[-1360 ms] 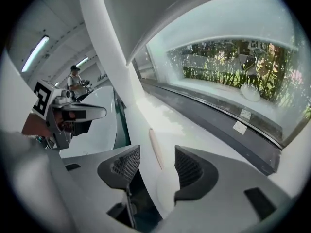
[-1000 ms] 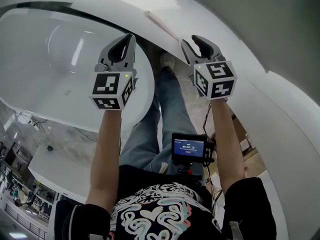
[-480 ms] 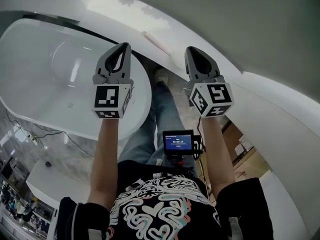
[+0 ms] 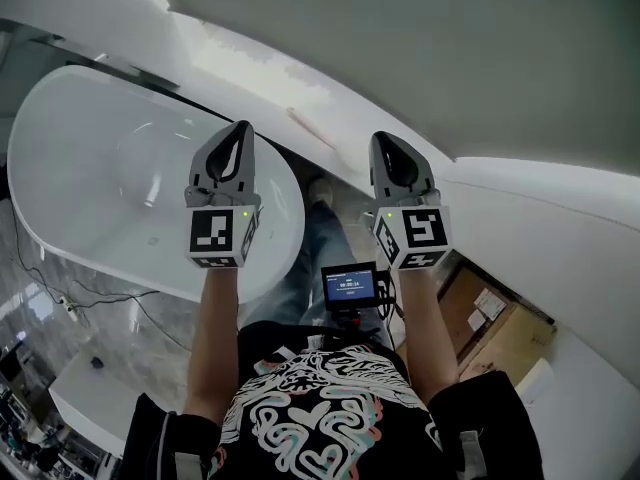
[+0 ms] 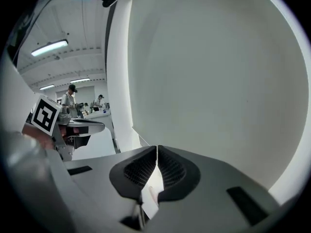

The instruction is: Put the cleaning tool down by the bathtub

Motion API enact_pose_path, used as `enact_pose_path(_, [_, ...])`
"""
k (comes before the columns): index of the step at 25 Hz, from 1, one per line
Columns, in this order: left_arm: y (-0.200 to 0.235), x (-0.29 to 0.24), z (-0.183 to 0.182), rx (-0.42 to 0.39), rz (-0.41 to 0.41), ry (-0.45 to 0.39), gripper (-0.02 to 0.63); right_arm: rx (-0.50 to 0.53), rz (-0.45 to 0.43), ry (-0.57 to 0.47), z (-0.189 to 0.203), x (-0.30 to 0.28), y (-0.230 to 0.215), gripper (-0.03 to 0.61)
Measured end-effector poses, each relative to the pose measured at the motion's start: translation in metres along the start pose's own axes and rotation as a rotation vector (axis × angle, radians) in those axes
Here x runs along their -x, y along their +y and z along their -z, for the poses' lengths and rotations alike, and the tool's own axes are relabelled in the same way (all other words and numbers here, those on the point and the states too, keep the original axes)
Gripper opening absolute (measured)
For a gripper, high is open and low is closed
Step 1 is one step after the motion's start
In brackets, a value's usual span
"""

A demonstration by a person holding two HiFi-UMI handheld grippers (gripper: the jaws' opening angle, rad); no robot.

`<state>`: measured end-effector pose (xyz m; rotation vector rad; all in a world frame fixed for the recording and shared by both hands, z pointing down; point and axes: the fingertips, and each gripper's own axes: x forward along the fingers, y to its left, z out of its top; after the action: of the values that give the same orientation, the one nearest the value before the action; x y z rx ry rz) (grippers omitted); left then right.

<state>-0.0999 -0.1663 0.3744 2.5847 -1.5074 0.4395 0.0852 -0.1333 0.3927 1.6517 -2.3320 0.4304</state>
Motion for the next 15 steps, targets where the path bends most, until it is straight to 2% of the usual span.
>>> enact_pose_path(7, [-0.009, 0.03, -0.037, -0.042, -0.019, -0.092, 0.017, 0.067, 0.011, -0.071, -0.027, 0.04, 0.01, 0.034])
enact_pose_path(15, [-0.049, 0.089, -0.089, -0.121, -0.029, -0.181, 0.017, 0.051, 0.007, -0.165, -0.046, 0.107, 0.016, 0.034])
